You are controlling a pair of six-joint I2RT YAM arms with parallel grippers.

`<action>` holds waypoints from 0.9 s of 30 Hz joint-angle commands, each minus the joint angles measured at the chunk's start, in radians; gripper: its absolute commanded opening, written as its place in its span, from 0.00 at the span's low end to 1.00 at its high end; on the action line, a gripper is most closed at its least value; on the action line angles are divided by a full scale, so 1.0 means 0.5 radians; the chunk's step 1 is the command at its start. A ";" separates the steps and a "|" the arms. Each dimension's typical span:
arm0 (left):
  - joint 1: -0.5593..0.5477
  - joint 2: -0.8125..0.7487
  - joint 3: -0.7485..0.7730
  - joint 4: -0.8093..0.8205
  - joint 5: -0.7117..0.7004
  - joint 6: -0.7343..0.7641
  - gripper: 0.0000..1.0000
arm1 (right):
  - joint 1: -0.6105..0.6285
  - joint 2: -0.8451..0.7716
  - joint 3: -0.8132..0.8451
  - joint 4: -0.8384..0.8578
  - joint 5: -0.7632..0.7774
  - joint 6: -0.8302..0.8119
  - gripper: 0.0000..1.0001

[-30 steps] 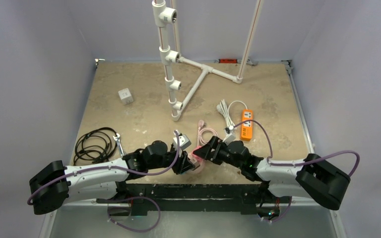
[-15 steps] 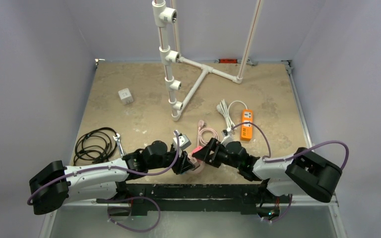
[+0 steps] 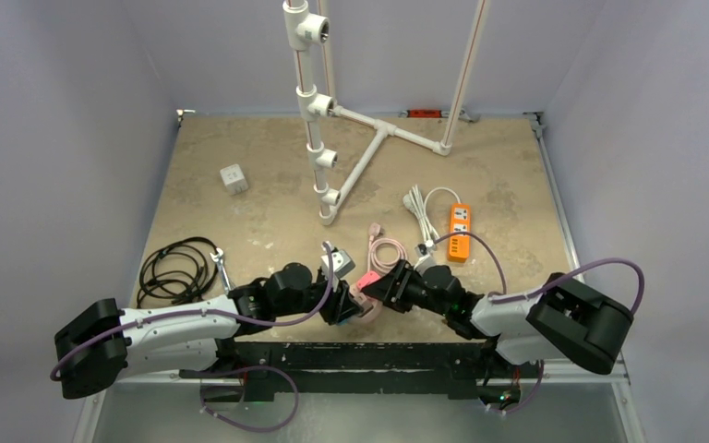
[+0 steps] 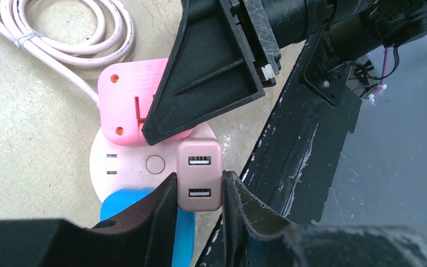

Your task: Pull the plug off the socket

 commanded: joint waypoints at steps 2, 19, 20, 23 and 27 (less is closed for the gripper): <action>0.007 -0.012 0.009 0.054 -0.241 -0.143 0.00 | 0.001 -0.077 0.003 0.021 0.034 -0.028 0.15; 0.243 0.174 -0.096 0.309 0.000 -0.290 0.00 | 0.004 -0.454 0.039 -0.457 0.169 -0.217 0.00; 0.242 0.179 -0.093 0.322 0.012 -0.287 0.00 | 0.002 -0.459 0.039 -0.461 0.169 -0.218 0.00; 0.244 0.190 -0.075 0.322 0.048 -0.220 0.00 | 0.003 -0.456 0.043 -0.464 0.169 -0.217 0.00; 0.183 0.163 -0.054 0.337 0.021 -0.109 0.00 | 0.003 -0.427 0.062 -0.485 0.220 -0.222 0.00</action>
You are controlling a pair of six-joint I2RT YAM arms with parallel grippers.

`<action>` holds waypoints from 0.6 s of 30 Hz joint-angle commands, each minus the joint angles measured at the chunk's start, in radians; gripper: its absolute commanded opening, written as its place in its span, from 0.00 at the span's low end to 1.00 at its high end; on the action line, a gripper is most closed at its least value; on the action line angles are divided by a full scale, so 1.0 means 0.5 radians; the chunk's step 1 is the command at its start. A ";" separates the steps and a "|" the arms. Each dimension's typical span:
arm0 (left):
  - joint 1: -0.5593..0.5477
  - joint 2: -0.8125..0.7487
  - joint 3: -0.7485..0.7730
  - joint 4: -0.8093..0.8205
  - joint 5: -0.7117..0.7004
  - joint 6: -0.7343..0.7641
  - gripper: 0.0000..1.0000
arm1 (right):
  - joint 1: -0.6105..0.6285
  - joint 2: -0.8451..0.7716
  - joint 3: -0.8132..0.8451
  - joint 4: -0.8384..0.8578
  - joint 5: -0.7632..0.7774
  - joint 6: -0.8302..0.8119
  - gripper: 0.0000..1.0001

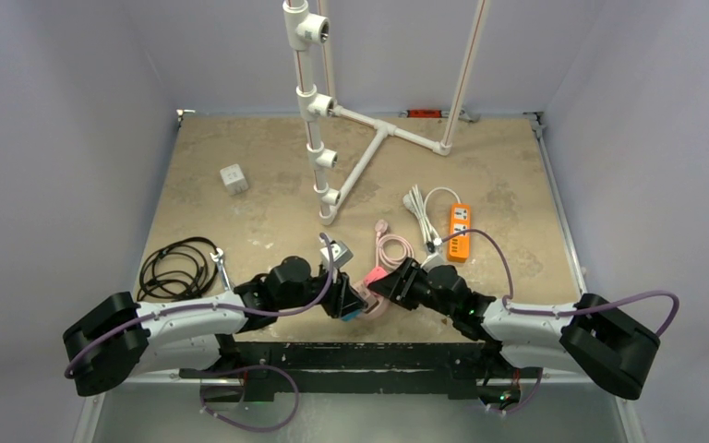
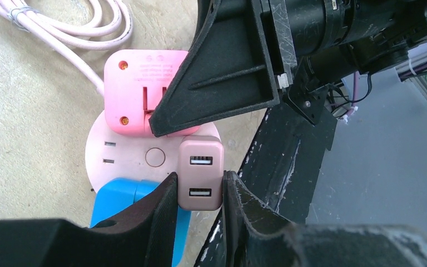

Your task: Pull the plug off the socket

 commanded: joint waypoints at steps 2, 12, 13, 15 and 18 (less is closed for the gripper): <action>-0.136 0.007 0.080 -0.086 -0.350 0.201 0.00 | 0.005 -0.008 0.053 -0.025 0.036 -0.094 0.00; -0.427 0.239 0.265 -0.218 -0.776 0.360 0.00 | 0.005 -0.060 0.066 -0.153 0.126 -0.102 0.00; -0.427 0.234 0.272 -0.234 -0.794 0.357 0.00 | 0.005 -0.066 0.064 -0.165 0.134 -0.104 0.00; -0.423 0.224 0.279 -0.257 -0.822 0.321 0.00 | 0.005 -0.075 0.060 -0.179 0.151 -0.111 0.00; -0.363 0.213 0.273 -0.248 -0.748 0.234 0.00 | 0.005 -0.078 0.058 -0.189 0.162 -0.125 0.00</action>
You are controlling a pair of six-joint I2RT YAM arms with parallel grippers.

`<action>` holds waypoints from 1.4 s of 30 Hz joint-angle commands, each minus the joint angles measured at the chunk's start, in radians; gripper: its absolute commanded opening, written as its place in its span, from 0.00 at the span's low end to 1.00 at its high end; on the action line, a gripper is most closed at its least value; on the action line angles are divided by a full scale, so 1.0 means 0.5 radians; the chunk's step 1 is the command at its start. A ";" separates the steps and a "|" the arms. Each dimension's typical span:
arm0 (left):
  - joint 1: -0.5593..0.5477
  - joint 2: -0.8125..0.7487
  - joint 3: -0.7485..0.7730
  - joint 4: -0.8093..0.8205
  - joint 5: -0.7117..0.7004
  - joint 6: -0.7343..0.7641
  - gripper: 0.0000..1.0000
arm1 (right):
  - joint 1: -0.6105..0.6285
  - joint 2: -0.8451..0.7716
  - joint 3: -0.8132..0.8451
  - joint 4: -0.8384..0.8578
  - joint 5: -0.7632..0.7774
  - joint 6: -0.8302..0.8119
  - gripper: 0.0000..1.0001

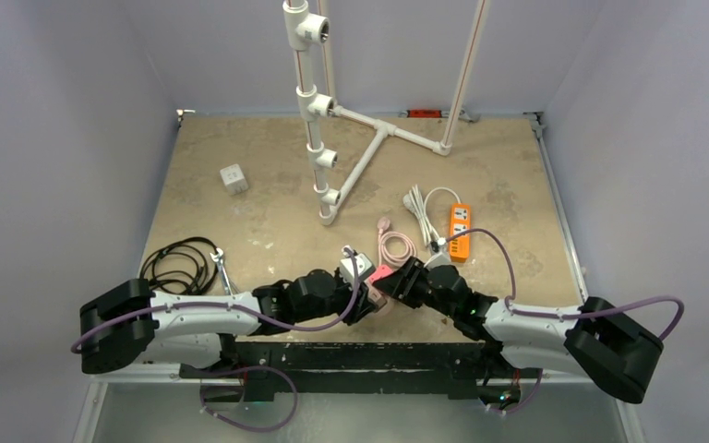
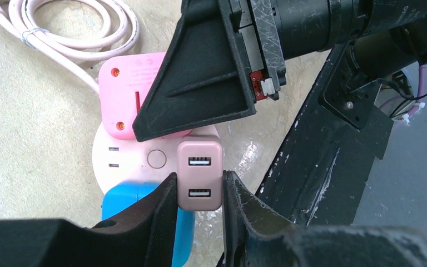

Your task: Pull the plug off the socket

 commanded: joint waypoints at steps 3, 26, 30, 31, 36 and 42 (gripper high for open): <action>0.248 0.001 -0.004 -0.027 0.131 -0.132 0.00 | 0.017 -0.026 0.051 -0.082 0.032 -0.075 0.00; -0.095 0.182 0.291 -0.448 -0.410 0.176 0.00 | 0.016 0.018 0.105 -0.235 0.166 -0.126 0.00; -0.121 0.222 0.337 -0.500 -0.522 0.122 0.00 | 0.018 0.023 0.105 -0.249 0.185 -0.132 0.00; -0.117 0.205 0.332 -0.484 -0.521 0.100 0.00 | 0.018 0.025 0.105 -0.252 0.191 -0.135 0.00; 0.108 0.044 0.242 -0.357 -0.195 -0.034 0.00 | 0.018 0.026 0.088 -0.249 0.203 -0.146 0.00; 0.352 -0.033 0.180 -0.331 0.161 -0.128 0.00 | 0.017 0.003 0.075 -0.284 0.203 -0.175 0.00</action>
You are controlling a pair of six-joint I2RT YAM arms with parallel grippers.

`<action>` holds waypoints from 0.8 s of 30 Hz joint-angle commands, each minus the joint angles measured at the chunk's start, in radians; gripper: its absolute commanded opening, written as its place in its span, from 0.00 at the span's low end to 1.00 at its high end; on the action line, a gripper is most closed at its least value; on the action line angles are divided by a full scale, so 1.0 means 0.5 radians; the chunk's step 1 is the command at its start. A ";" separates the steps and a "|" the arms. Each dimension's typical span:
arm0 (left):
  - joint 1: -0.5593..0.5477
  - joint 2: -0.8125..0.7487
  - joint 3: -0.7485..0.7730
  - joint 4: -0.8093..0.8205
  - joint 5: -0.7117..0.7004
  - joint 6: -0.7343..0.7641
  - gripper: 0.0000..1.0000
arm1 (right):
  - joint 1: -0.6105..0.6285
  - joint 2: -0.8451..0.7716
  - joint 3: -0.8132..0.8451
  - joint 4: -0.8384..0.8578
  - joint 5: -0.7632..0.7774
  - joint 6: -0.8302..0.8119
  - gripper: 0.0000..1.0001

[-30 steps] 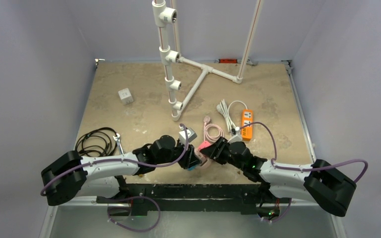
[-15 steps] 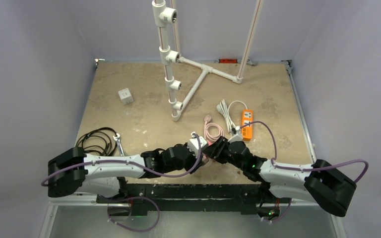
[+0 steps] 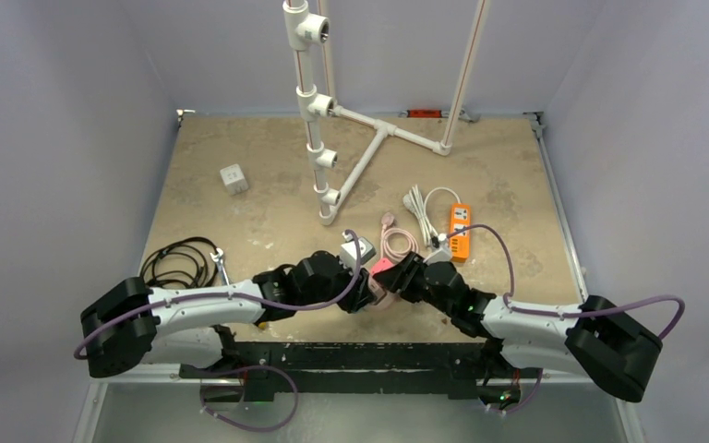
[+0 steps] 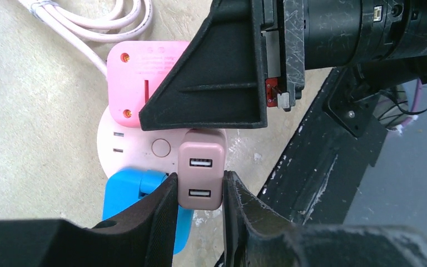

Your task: Pull the plug off the socket

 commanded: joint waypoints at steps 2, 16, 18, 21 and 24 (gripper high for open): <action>0.163 -0.064 -0.010 -0.037 0.026 -0.041 0.00 | 0.011 -0.020 -0.013 -0.190 0.030 -0.103 0.00; -0.345 0.052 0.157 -0.266 -0.764 0.196 0.00 | 0.013 0.014 0.020 -0.216 0.061 -0.092 0.00; -0.384 0.059 0.175 -0.283 -0.850 0.196 0.00 | 0.013 0.014 0.020 -0.223 0.066 -0.091 0.00; -0.390 0.043 0.179 -0.283 -0.854 0.184 0.00 | 0.013 0.006 0.017 -0.240 0.081 -0.091 0.00; -0.331 -0.059 0.112 -0.189 -0.709 0.155 0.00 | 0.013 0.007 0.020 -0.248 0.093 -0.091 0.00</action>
